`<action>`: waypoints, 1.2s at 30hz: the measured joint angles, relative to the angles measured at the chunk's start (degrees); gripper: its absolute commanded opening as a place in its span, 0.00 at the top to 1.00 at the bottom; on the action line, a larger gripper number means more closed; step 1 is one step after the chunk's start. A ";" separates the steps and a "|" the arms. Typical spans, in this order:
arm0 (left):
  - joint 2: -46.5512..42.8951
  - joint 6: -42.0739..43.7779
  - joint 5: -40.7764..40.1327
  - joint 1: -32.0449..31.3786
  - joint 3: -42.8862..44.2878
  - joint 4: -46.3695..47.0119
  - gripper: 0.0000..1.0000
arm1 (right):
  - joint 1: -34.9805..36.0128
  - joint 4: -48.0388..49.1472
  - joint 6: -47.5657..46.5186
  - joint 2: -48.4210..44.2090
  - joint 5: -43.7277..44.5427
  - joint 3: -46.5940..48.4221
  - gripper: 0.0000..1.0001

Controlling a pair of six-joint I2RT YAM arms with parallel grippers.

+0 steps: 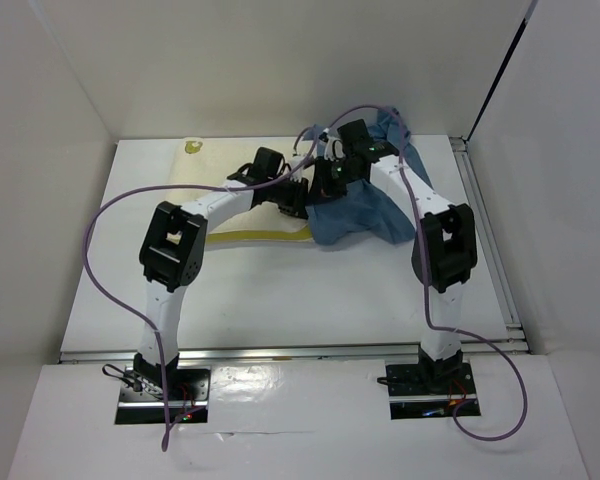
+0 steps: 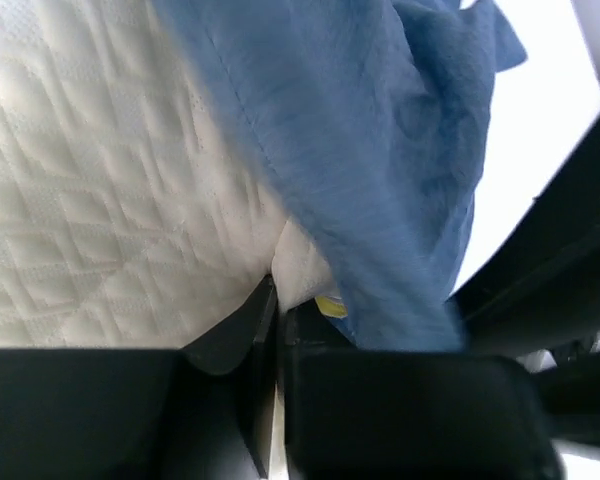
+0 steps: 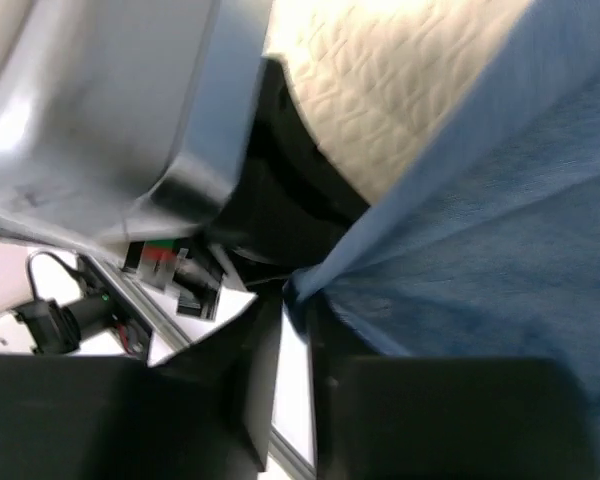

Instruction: Put the pillow into the pillowcase

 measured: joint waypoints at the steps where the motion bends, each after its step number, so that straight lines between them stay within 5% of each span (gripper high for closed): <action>1: 0.00 -0.13 0.57 -0.09 0.00 -0.09 0.78 | 0.00 -0.02 -0.15 -0.76 0.09 -1.03 0.67; 3: 0.00 -0.66 1.36 -0.31 -0.07 -0.04 0.71 | 0.09 -0.13 -0.33 -2.45 0.37 -2.73 0.56; 11: -6.45 -0.74 -1.95 -0.17 -3.96 -1.73 0.42 | -2.89 -0.44 -0.98 -9.20 3.67 -6.19 0.52; 14: -10.38 0.57 -4.59 -0.13 -4.13 -4.15 0.34 | -4.52 -0.31 -1.05 -12.31 6.01 -8.22 0.40; 27: -25.59 9.77 -21.70 -0.55 -6.54 -7.61 0.33 | -5.14 6.34 -1.55 -18.21 12.94 -14.10 0.36; 36: -30.10 15.93 -31.89 -2.67 -10.23 -6.12 0.33 | -5.14 18.14 -3.39 -4.07 19.08 -2.97 0.36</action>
